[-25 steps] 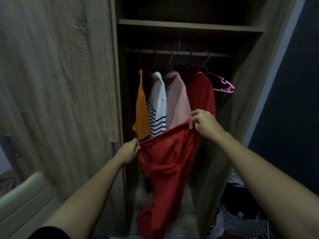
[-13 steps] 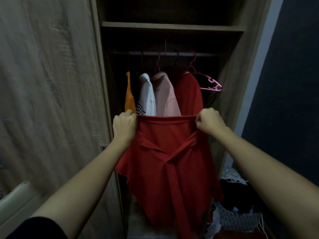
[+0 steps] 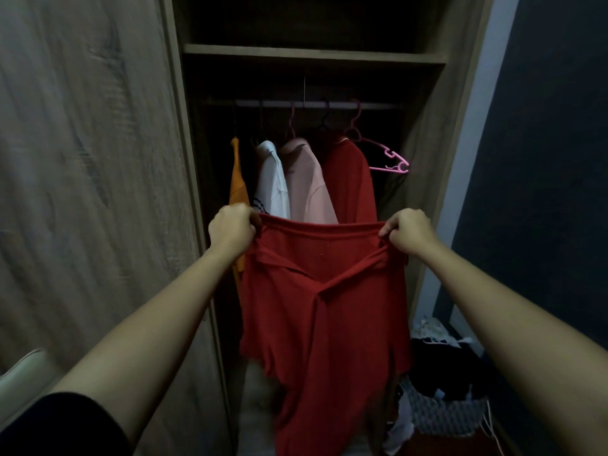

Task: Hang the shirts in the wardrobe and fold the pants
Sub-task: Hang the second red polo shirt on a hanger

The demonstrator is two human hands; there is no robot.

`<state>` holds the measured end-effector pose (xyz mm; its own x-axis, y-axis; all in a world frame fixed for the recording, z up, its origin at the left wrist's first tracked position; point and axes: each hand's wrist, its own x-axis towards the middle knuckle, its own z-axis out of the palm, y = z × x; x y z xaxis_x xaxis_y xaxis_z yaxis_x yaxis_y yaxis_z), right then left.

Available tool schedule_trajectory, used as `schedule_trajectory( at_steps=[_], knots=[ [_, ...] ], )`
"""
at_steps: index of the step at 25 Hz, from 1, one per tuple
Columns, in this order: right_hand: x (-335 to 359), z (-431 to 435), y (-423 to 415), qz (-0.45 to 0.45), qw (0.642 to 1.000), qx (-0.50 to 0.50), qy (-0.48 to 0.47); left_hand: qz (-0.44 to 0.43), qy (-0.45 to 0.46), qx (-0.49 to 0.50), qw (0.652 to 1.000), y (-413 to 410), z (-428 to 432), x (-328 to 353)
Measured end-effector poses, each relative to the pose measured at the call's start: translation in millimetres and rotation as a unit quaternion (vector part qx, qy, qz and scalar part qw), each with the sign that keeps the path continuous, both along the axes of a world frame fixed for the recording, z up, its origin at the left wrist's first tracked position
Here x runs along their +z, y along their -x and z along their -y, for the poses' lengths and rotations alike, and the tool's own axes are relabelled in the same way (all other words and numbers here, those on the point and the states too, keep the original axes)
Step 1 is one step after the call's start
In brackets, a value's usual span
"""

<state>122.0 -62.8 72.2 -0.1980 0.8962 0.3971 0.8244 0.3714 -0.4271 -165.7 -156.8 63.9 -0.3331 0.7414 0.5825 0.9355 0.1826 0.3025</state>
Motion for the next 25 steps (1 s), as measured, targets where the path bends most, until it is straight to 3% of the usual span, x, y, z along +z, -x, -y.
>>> schedule_trajectory(
  at_steps=[2, 6, 11, 14, 18, 25],
  knots=[
    [0, 2, 1, -0.025, 0.999, 0.004, -0.048, 0.000, -0.062, -0.012, 0.998, 4, -1, 2],
    [6, 0, 0, -0.032, 0.998, 0.030, -0.039, 0.027, 0.017, 0.004, 0.999, 4, -1, 8],
    [14, -7, -2, -0.083, 0.997, -0.001, -0.006, 0.157, 0.026, -0.062, 0.985, -6, -9, 7],
    [12, -17, 4, -0.028, 0.999, 0.005, -0.016, 0.196, -0.011, -0.127, 0.972, -20, -30, 2],
    [1, -36, 11, 0.033, 0.995, 0.088, -0.030, 0.180, -0.032, -0.158, 0.970, -54, -72, 6],
    [19, -109, -22, 0.133, 0.971, 0.176, -0.090, 0.206, -0.044, -0.249, 0.945, -134, -212, 50]
  ],
)
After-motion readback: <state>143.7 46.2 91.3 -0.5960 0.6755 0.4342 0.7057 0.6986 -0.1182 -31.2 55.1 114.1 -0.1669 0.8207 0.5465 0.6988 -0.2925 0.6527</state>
